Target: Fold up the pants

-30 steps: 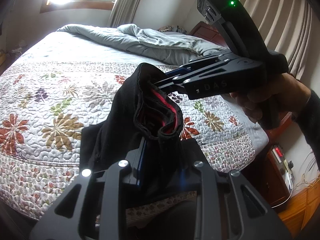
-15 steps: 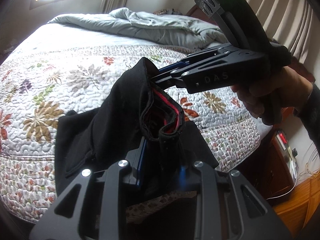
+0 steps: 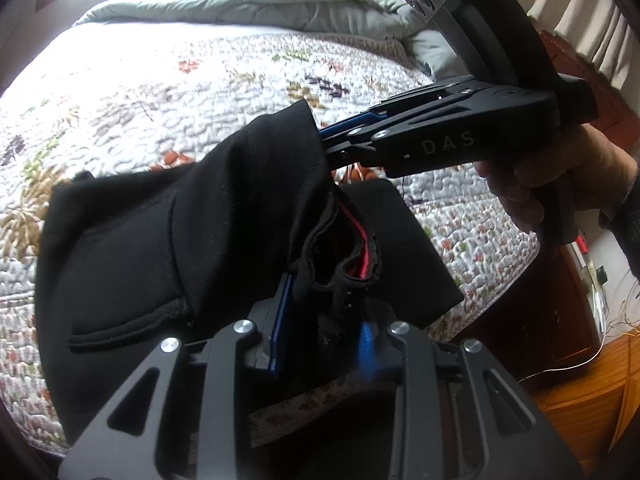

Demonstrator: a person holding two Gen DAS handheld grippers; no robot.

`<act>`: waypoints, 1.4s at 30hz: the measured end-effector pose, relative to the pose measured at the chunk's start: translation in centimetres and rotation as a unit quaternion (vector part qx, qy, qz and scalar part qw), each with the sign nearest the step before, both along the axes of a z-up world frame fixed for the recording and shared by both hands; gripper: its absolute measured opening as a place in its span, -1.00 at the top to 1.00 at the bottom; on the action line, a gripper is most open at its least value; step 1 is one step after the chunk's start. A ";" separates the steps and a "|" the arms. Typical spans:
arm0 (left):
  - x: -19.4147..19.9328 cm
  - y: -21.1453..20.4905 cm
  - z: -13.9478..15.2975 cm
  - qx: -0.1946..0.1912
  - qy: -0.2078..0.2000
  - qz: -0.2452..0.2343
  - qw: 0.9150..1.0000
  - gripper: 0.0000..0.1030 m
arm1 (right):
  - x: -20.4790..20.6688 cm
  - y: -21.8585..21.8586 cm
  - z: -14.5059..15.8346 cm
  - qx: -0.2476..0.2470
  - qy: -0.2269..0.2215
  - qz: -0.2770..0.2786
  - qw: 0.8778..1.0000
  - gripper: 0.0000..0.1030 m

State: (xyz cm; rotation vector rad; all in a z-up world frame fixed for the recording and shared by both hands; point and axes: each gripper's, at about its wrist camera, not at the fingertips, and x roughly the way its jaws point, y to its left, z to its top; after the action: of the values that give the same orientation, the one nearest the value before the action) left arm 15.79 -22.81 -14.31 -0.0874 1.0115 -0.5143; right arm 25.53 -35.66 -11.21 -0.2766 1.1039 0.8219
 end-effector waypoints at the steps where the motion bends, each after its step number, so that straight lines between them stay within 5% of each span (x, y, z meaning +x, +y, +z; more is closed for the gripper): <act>1: 0.1 -0.1 -0.3 0.002 0.002 -0.001 1.000 0.45 | 0.1 -0.4 -0.4 0.004 0.003 -0.004 1.000 0.42; 15: -0.6 -0.7 -2.0 0.013 -0.004 -0.024 1.000 0.32 | -0.3 -4.3 -3.3 0.075 0.072 -0.090 0.990 0.46; 19: -1.1 0.5 -1.8 -0.013 0.005 -0.044 0.999 -0.08 | -1.0 -6.8 -3.2 0.141 0.106 -0.152 0.972 0.17; 24: -2.7 2.7 -0.2 -0.053 0.000 -0.053 0.997 -0.57 | -3.0 -9.3 -3.3 0.279 0.169 -0.223 0.918 -0.45; 28: -2.9 6.6 0.5 -0.102 0.026 -0.035 0.994 -0.67 | -4.5 -8.6 -4.7 0.313 0.200 -0.242 0.896 -0.66; 33: -2.0 12.7 0.6 -0.123 0.020 0.018 0.992 -0.74 | -4.5 -7.6 -6.7 0.305 0.211 -0.277 0.886 -0.73; 42: 1.7 21.0 -2.0 -0.102 0.025 0.125 0.987 -0.74 | -3.2 -3.6 -7.2 0.261 0.229 -0.265 0.900 -0.82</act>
State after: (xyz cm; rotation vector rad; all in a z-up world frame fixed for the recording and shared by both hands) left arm 17.54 -1.81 -16.32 -0.4072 0.9784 -0.3863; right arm 22.33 -39.25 -18.45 0.6805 1.2596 0.6652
